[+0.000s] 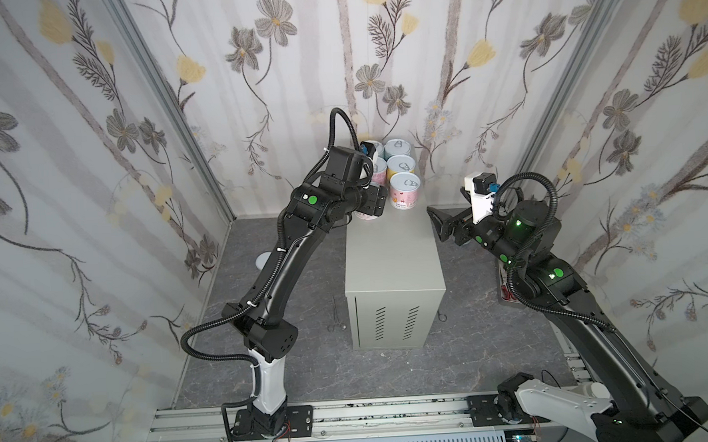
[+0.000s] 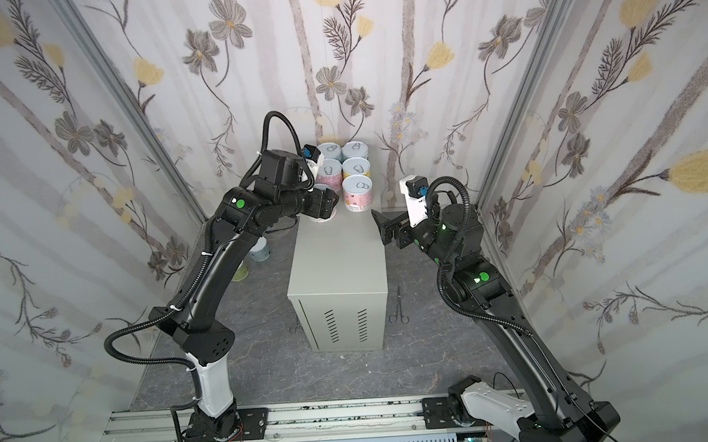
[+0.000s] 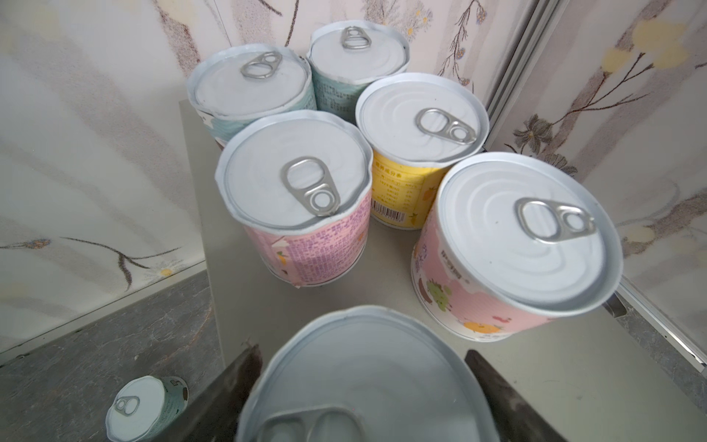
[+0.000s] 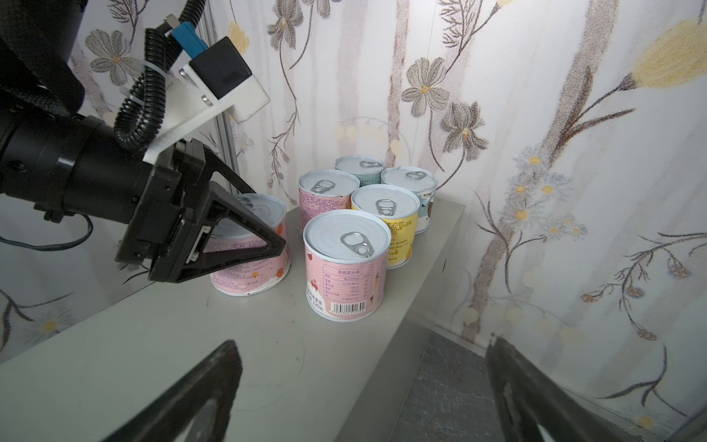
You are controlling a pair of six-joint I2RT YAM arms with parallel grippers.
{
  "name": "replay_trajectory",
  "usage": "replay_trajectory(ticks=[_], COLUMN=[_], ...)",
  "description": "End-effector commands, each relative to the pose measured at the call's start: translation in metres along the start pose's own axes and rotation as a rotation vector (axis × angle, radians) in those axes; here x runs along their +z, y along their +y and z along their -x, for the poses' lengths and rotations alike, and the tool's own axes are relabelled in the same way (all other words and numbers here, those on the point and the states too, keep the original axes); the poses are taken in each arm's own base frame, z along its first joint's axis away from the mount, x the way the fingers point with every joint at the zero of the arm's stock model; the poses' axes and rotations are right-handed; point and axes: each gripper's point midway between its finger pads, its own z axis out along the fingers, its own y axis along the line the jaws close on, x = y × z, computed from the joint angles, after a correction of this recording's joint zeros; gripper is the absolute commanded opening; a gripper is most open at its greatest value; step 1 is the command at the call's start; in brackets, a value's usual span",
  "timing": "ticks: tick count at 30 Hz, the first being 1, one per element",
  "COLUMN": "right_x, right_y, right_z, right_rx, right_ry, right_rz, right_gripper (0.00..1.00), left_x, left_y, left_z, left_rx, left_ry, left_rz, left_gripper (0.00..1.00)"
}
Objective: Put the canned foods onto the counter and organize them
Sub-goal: 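Carry the pink can with the left gripper onto the cabinet top beside the cans, then lower the pink can before the cluster with the left gripper while the right approaches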
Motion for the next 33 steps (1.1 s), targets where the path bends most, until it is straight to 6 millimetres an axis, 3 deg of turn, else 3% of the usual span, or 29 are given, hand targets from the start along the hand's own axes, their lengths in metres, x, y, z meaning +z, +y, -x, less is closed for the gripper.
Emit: replay_trajectory(ticks=[1,6,15,17,18,33], right_x=[0.003,0.012,0.025,0.028,0.030,0.056], right_y=[0.002,0.009,0.026,0.027,0.026,0.018], right_z=[0.001,-0.004,-0.006,-0.008,-0.008,-0.021], right_rx=[-0.013,-0.027,-0.039,-0.046,-0.050,-0.039], right_ry=[-0.007,0.001,-0.035,-0.034,-0.033,-0.002], right_rz=[0.013,0.059,0.158,0.157,0.156,0.110], right_gripper=[1.00,0.99,1.00,0.99,0.99,0.99], left_x=[-0.019,-0.048,-0.106,-0.107,-0.117,-0.076], left_y=[-0.003,-0.005,-0.003,-0.004,-0.004,-0.001], left_z=[0.025,0.031,-0.007,-0.015,-0.015,-0.022], left_rx=[0.014,0.043,0.154,0.161,0.165,0.195], left_ry=[-0.097,-0.143,-0.372,-0.410,-0.448,-0.500], left_rz=[-0.020,-0.037,-0.065,-0.082,-0.087,-0.156], left_gripper=[0.83,0.83,0.76,0.74,0.72,0.60])
